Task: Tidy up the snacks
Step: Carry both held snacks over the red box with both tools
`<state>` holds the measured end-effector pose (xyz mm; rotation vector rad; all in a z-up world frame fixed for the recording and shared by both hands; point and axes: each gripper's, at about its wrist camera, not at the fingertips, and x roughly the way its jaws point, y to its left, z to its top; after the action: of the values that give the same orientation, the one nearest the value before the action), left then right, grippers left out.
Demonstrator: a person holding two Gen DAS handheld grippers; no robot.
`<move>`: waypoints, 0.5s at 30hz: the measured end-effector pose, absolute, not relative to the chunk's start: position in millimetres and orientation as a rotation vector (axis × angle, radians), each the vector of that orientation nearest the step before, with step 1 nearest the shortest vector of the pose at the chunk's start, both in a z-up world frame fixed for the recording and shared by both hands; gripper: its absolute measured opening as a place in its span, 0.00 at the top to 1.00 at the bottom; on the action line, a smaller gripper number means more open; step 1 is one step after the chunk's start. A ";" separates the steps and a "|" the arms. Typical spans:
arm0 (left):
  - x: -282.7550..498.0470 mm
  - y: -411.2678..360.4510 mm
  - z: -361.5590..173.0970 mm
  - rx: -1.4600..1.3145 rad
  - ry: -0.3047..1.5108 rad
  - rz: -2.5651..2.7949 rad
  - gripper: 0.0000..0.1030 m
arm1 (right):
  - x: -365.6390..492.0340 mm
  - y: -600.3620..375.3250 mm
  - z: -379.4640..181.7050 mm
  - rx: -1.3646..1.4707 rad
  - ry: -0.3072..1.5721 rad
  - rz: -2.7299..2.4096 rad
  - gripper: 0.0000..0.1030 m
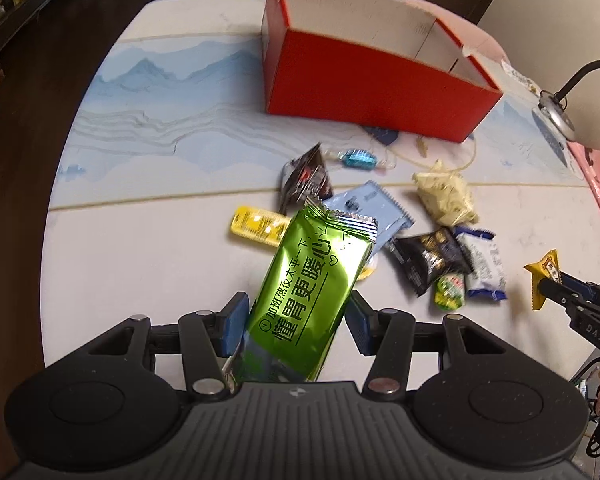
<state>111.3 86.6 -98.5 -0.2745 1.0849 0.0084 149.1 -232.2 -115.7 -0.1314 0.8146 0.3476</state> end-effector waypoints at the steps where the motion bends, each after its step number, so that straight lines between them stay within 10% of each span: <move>1: 112.7 85.3 -94.5 -0.275 1.078 0.005 0.50 | 149.3 -231.0 -109.8 -0.130 0.802 0.349 0.71; 15: 145.8 64.6 -26.6 -0.276 0.944 -0.029 0.50 | 186.6 -204.1 -29.1 -0.067 0.669 0.427 0.71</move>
<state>145.8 64.6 -26.6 -0.2761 0.9438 -0.0287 186.6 -204.1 -29.1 -0.0666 0.6694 0.4273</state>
